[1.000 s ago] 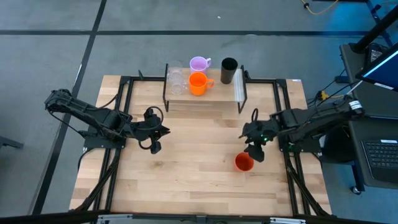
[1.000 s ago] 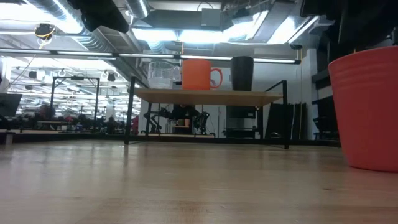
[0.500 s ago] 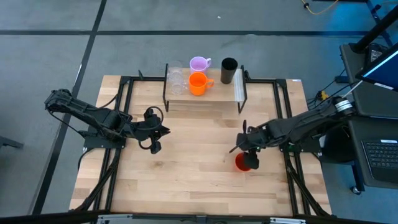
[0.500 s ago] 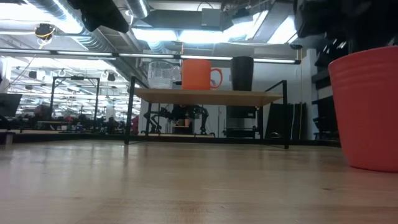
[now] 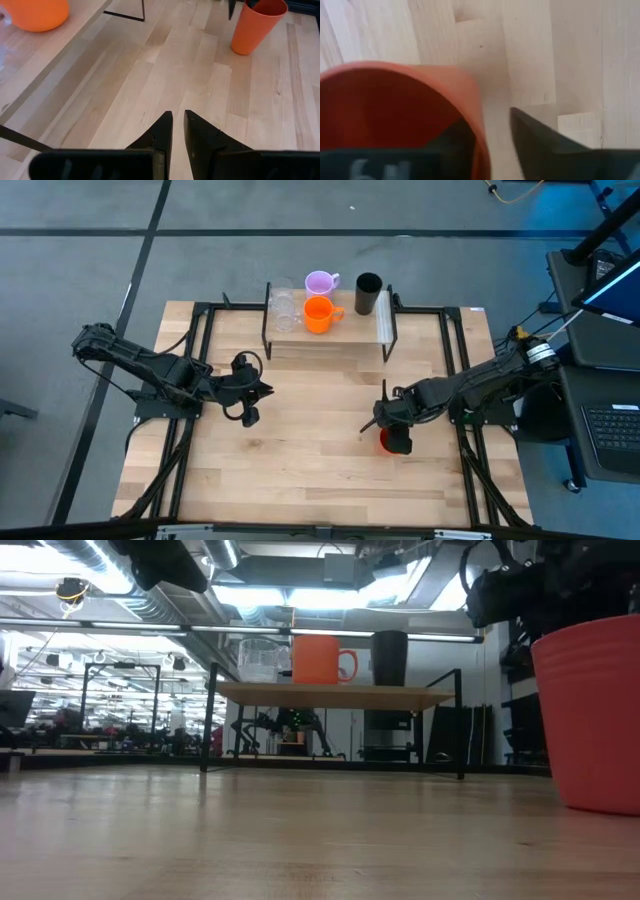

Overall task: Stack small to large cups/mugs on shelf
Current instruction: Put the orange cup on the shelf

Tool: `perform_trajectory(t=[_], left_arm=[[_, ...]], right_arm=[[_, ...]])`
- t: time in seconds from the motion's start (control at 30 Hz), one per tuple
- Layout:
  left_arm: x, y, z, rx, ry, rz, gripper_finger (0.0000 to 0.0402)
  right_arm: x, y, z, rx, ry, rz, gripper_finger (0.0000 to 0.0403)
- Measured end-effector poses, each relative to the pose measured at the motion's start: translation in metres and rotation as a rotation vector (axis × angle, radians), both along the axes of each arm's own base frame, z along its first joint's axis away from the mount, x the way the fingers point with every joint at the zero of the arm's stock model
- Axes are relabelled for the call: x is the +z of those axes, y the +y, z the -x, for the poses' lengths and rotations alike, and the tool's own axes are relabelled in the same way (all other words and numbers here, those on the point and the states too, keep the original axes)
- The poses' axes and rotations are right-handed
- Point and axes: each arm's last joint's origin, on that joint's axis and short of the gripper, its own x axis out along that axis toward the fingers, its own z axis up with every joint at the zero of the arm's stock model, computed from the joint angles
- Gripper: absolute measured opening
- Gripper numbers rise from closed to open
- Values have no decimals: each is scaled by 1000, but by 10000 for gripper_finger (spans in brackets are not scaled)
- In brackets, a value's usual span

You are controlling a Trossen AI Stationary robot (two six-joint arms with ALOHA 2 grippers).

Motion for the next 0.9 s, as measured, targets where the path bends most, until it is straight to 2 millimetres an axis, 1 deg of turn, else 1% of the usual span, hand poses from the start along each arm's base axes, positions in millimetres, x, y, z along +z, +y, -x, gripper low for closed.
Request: perform_trajectory(t=[0.13,0.17,0.23,0.33,0.43,0.5,0.63,0.77,0.83,0.9], left_arm=[[0,1,0,13,-4,-12,41],[0,1,0,12,-4,-13,41],[0,1,0,13,-3,-13,41],[0,1,0,12,-3,-13,41],[0,1,0,13,-4,-13,41],[0,1,0,13,-4,-14,41],[0,1,0,13,-4,-14,41],[0,1,0,-2,3,-34,41],[0,1,0,-3,3,-34,41],[0,1,0,-3,3,-34,41]], right_arm=[[2,0,1,4,-8,-3,22],[3,0,0,6,-12,-8,15],[6,0,0,2,-3,-17,16],[24,-2,-7,-1,-20,-45,13],[55,-8,-16,17,-81,-17,8],[81,-16,-25,6,-159,14,9],[139,-43,-31,-134,-282,72,9],[196,-76,-23,-286,-410,154,8],[217,-93,-16,-374,-458,192,8],[231,-111,-9,-438,-486,208,7]])
